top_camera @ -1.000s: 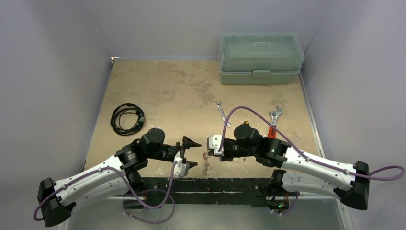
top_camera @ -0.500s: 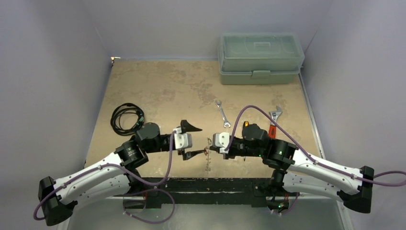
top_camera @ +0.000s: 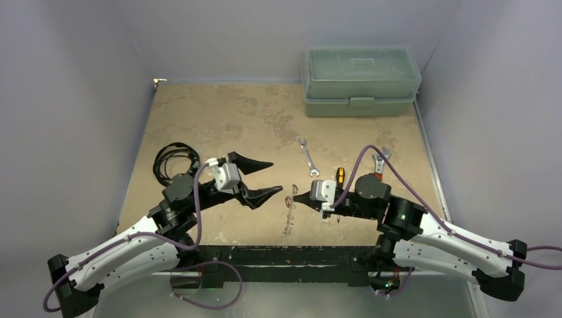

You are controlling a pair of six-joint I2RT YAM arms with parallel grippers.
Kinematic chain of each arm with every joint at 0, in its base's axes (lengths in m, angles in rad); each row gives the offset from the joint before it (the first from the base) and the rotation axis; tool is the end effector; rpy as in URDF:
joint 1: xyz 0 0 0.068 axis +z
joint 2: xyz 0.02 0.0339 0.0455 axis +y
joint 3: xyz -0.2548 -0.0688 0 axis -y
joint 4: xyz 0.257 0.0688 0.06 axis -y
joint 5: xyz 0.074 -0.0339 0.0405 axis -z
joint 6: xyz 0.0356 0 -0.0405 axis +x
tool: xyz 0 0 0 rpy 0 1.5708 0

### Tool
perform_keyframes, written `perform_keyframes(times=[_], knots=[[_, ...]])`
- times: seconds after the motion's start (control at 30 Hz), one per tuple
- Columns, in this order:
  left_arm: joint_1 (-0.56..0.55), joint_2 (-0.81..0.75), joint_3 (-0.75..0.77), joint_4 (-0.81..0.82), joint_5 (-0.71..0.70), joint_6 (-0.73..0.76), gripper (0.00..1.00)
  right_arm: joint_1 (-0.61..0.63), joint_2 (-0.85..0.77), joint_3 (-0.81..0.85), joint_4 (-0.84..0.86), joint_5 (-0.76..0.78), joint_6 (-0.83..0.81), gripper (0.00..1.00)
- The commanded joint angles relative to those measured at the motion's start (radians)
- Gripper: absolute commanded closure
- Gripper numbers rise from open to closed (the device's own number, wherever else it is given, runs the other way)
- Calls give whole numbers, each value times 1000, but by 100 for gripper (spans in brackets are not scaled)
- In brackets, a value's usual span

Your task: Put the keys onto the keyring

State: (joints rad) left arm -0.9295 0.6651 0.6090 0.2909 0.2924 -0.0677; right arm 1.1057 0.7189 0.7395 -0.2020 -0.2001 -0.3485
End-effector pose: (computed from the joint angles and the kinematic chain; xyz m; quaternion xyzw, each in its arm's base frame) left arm 0.1022 -0.1541 0.3414 0.3599 0.5090 -0.4507 0.6390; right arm 0.0794 0.1739 0.3269 -0.5559 0.5286 0.3067 0.5635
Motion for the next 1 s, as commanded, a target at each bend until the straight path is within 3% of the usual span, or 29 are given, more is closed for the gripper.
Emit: perform_keyframes(times=[0.0,0.23,0.4,0.97], knots=[[3,-1,-5,-15,65,45,52,0,-40,-27,114,-7,49,100],[3,-29,-90,111,217,48,60,0,-61,-37,162,-74,71,100],[3,36,-90,130,342,46,78,0,-61,-33,173,-85,70,100],[3,99,-92,178,375,58,78,1,-66,-37,199,-117,77,100]])
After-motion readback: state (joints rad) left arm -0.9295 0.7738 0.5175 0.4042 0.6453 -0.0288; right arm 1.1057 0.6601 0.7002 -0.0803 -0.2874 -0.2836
